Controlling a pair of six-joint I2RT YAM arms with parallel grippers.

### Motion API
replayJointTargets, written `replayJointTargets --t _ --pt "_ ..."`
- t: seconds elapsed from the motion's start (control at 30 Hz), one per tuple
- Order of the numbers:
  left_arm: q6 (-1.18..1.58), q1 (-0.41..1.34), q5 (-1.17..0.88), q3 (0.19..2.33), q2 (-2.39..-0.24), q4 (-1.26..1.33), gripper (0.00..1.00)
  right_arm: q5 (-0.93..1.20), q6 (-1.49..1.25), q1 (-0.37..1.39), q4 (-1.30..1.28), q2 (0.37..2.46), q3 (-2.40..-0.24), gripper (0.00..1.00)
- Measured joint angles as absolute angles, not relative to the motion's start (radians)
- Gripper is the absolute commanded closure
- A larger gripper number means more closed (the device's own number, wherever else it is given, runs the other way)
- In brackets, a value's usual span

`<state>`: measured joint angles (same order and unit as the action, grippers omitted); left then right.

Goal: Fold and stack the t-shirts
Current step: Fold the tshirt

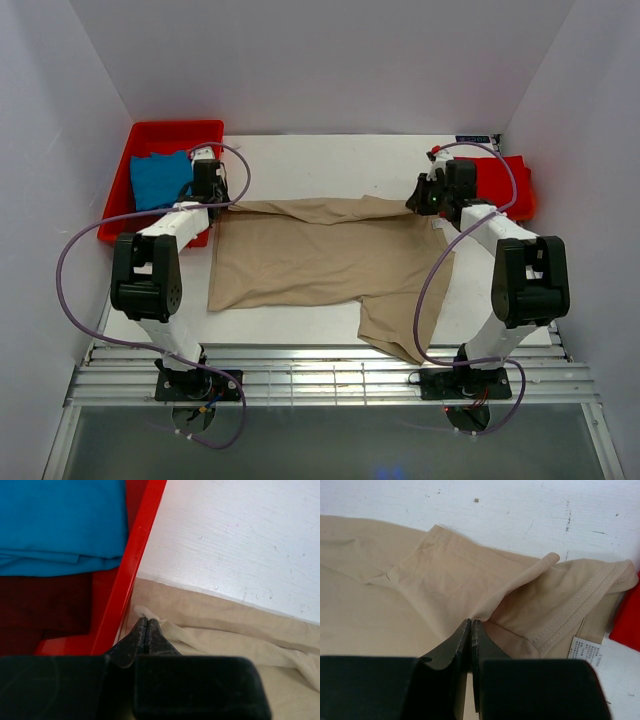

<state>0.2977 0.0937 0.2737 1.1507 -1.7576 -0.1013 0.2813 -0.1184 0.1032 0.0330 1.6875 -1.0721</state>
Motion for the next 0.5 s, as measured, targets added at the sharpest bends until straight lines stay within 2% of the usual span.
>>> replayJointTargets --t 0.5 --pt "0.292 0.094 0.306 1.094 -1.758 -0.176 1.0 0.244 -0.085 0.104 -0.004 1.591 -1.012 0.92"
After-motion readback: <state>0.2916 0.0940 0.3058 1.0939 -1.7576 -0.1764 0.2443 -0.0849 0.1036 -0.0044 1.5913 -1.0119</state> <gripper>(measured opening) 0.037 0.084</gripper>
